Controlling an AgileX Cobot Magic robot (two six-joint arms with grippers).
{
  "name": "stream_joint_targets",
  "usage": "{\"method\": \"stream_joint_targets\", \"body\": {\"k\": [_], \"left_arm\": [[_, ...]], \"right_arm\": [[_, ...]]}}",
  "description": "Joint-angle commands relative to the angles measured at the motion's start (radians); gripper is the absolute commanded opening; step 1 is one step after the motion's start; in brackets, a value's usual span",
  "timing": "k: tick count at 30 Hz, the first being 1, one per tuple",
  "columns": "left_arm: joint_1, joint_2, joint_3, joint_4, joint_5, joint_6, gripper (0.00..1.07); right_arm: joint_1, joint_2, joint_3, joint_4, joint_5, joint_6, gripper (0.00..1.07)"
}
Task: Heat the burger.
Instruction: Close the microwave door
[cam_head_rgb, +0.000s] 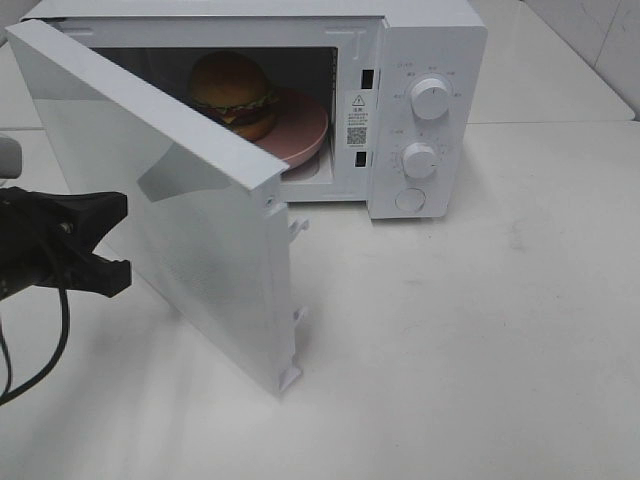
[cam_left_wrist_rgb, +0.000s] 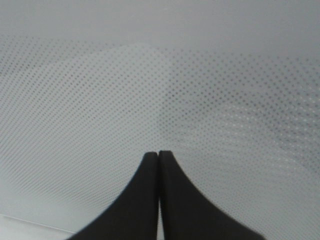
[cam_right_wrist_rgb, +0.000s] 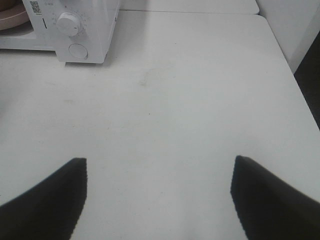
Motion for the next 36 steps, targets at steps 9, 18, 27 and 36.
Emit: {"method": "stream_joint_targets", "body": {"k": [9,18,27,36], "left_arm": [[-0.257,0.071,-0.145,-0.469,-0.012,0.225,0.0],[-0.345,0.144,-0.316,-0.685,0.024,0.36,0.0],[-0.359,0.214,-0.451,-0.756,0.09,0.435,0.0],[-0.359,0.29,-0.594,-0.801,0.138,0.507,0.0]], "right_arm": [[-0.008,-0.027,0.0,0.0,0.0,0.005,0.76],[-0.008,-0.027,0.0,0.002,0.0,0.005,0.76],[-0.008,-0.027,0.0,0.002,0.0,0.005,0.76],[-0.008,-0.027,0.0,0.002,0.0,0.005,0.76]]}}
